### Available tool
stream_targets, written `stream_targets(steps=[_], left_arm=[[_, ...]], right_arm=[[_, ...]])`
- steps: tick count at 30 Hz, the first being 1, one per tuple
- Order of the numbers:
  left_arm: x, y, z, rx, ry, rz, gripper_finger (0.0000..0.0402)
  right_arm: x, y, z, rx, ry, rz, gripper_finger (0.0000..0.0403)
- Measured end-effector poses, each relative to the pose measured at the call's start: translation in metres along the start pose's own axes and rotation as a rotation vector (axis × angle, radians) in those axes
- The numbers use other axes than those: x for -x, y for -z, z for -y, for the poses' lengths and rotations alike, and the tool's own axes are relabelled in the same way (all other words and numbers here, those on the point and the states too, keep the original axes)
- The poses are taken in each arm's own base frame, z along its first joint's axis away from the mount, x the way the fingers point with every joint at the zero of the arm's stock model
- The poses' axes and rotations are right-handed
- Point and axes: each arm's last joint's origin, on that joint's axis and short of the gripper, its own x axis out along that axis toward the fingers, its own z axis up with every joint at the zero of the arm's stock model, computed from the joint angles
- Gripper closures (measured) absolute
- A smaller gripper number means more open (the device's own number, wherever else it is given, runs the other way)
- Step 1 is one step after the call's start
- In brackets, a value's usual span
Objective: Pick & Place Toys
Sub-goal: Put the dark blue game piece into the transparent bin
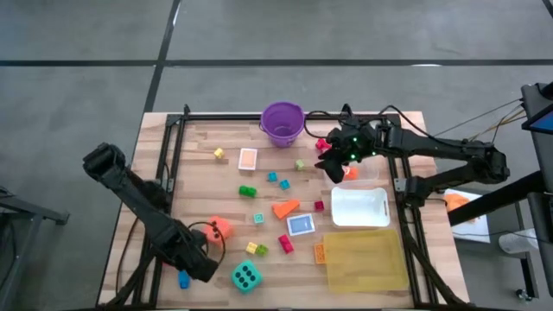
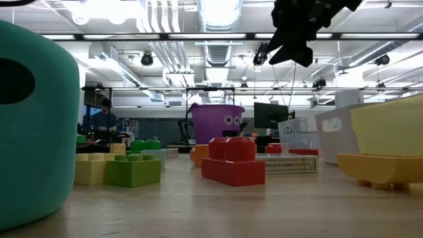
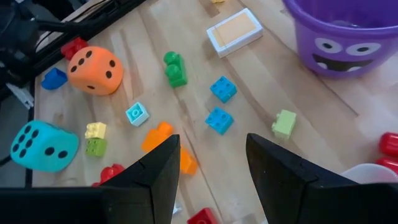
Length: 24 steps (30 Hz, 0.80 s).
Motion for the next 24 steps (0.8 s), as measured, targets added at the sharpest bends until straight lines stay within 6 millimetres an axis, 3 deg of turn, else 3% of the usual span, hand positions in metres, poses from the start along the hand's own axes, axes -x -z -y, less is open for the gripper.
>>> stream_targets(steps=[14,24], left_arm=[[-0.033,0.006,0.004,0.14,-0.08,0.031,0.0037],[-0.054,0.009,-0.007,0.194,-0.077,0.019,0.0037]], right_arm=[[-0.003,0.008,-0.019,0.043,-0.052,-0.023,0.0224],[-0.003,0.01,-0.023,0.058,-0.064,-0.029,0.0224]])
